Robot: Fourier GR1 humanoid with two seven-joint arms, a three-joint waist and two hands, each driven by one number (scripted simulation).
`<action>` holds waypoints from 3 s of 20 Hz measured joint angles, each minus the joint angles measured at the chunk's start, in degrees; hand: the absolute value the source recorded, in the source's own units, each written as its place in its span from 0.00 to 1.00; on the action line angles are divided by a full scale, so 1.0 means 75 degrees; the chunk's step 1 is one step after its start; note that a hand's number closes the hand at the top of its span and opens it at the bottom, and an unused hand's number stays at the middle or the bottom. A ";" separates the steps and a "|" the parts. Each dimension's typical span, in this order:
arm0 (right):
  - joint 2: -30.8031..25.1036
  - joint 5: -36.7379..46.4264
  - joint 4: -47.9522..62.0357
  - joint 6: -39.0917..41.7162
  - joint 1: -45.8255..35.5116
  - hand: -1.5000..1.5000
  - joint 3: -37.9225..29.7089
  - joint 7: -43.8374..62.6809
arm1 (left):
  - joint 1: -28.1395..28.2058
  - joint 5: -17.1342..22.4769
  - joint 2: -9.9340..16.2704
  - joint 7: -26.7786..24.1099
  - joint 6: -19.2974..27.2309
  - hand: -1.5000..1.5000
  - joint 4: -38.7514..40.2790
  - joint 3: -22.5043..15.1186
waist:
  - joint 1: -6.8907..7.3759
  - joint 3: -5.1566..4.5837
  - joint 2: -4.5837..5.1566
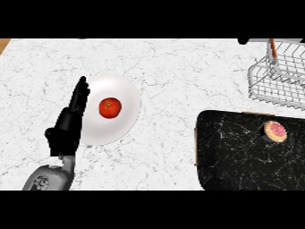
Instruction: Pick the cupcake from the tray and place it in the tiered basket
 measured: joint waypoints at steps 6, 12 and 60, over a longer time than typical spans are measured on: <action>0.0196 0.0561 0.0023 0.0270 -0.0032 0.00 0.0067 0.0199 | -0.0003 -0.0027 0.0028 0.0016 -0.0216 0.50 -0.0032 0.0214 | 0.0009 0.0002 0.0001; 0.0532 0.1788 0.0022 0.0401 -0.0113 0.00 0.0227 -0.0226 | -0.0003 -0.0145 -0.0131 -0.0064 -0.0291 0.50 0.0067 0.0287 | 0.0011 0.0005 0.0004; 0.2389 0.7352 0.2473 -0.0739 -0.0690 0.00 0.1459 -0.4073 | 0.0174 -0.0868 -0.0757 0.0295 -0.0870 0.50 -0.0423 0.0736 | 0.0019 0.0005 0.0001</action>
